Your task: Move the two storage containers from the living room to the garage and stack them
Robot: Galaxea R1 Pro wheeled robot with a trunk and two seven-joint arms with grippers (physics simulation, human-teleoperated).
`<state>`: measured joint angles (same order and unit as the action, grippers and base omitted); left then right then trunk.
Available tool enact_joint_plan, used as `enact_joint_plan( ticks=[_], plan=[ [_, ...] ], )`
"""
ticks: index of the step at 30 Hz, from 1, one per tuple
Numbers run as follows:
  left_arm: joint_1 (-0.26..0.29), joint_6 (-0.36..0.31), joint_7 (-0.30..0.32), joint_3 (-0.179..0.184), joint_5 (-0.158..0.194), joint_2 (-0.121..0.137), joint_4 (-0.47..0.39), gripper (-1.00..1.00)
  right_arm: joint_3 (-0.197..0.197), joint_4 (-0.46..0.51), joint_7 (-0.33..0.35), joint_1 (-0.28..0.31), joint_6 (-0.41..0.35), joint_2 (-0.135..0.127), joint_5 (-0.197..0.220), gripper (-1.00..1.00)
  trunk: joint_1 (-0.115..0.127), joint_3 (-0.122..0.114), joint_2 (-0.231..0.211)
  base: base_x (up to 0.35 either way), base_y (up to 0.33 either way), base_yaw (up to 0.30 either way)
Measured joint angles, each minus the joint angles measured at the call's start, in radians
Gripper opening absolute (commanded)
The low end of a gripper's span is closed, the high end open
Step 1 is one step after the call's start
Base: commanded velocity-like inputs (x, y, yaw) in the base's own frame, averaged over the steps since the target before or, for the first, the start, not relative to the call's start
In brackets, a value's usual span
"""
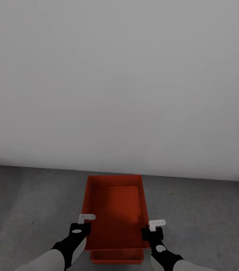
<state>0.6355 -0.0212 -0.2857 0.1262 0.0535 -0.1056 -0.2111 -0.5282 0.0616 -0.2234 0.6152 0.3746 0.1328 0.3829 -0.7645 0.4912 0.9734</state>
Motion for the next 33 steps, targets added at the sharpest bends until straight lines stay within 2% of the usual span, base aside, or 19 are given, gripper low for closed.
enact_joint_plan(
  ticks=[17, 33],
  plan=[
    [0.000, 0.000, -0.001, 0.000, 0.001, -0.001, 0.001, -1.00, 0.001, 0.000, 0.000, 0.000, 0.000, -0.001, -0.003, -1.00, 0.000, 0.000, 0.000, -0.095, 0.000, 0.000],
    [0.000, 0.001, -0.001, 0.000, 0.002, -0.001, 0.003, -1.00, 0.003, 0.001, 0.001, 0.000, -0.003, -0.001, -0.006, -1.00, 0.000, 0.000, 0.000, -0.011, 0.000, 0.000]
  ],
)
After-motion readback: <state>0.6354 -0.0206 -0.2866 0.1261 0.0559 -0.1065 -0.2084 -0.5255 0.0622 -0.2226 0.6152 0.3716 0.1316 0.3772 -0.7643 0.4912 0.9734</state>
